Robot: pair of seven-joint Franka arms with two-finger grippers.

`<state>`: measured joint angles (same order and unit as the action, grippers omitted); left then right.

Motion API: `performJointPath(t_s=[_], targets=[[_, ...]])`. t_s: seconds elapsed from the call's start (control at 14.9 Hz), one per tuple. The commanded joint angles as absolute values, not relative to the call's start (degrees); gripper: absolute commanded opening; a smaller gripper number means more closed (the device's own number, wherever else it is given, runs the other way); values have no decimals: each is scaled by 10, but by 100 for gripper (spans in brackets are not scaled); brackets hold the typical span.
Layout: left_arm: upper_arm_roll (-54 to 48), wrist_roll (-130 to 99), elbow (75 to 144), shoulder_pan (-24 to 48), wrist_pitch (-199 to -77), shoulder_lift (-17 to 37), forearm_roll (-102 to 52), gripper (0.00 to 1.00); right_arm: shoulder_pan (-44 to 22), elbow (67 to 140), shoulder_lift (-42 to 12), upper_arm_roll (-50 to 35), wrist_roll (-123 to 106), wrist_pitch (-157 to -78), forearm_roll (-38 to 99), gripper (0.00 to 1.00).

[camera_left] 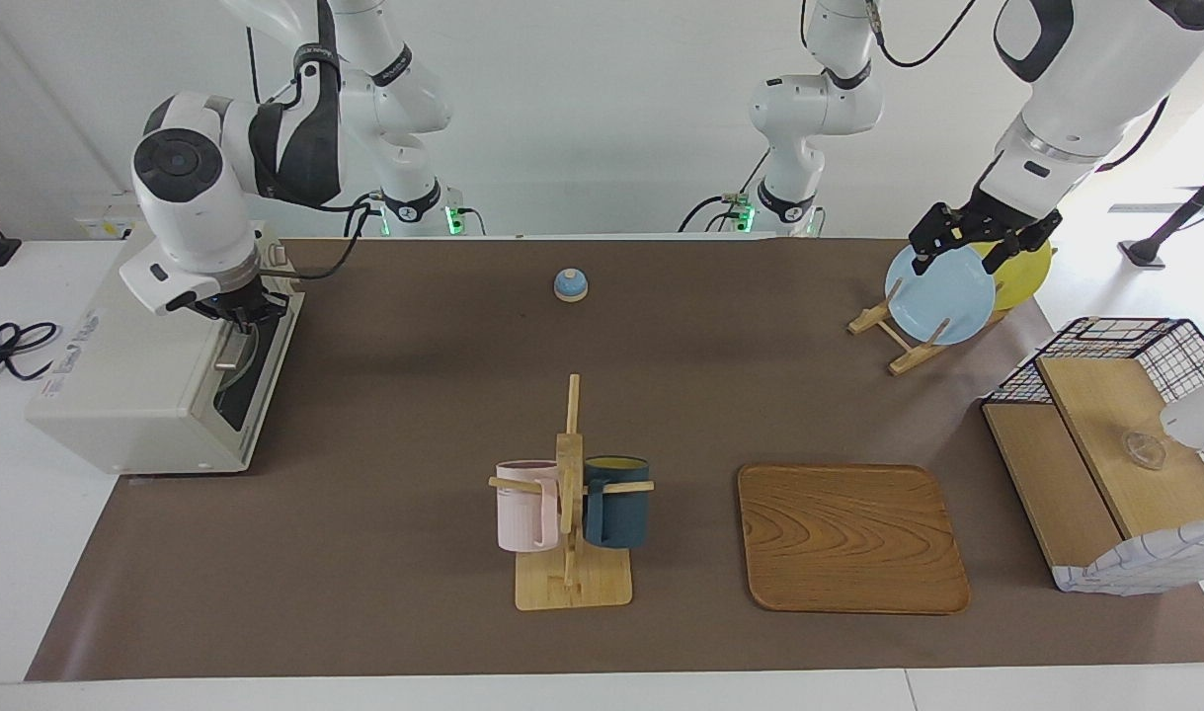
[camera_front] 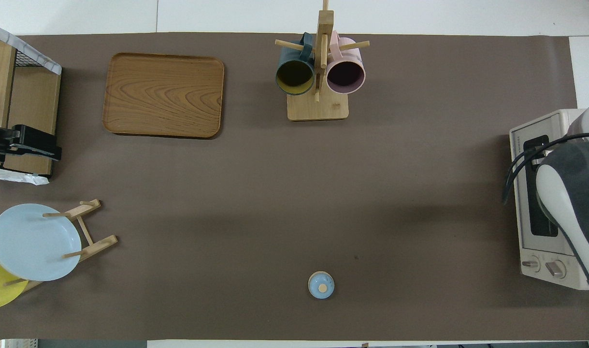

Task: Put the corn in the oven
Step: 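Push the oven door shut with the right gripper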

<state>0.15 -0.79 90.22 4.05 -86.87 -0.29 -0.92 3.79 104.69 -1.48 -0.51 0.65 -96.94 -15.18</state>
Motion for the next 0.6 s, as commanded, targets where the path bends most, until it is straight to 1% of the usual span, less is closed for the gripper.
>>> performJointPath(t_s=[0.0, 0.2, 0.27, 0.33, 0.4, 0.47, 0.54], targets=[[1, -5, 902, 38, -858, -8, -2, 100, 37, 948, -24, -10, 1, -903, -88, 14], [1, -5, 902, 38, -859, -8, -2, 100, 32, 855, -37, -15, 1, -815, -50, 14], [1, -5, 902, 38, -858, -8, -2, 100, 32, 819, -53, -15, 1, -784, -36, 14], [1, -5, 902, 38, -859, -8, -2, 100, 32, 795, -60, -16, -1, -764, -28, 17], [1, -5, 902, 38, -858, -8, -2, 100, 28, 792, -60, -18, -1, -758, -27, 25], [1, -5, 902, 38, -858, -8, -2, 100, 20, 796, -58, -25, -3, -761, -26, 39], [1, -5, 902, 38, -858, -8, -2, 100, 18, 800, -55, -26, -10, -757, -25, 63]])
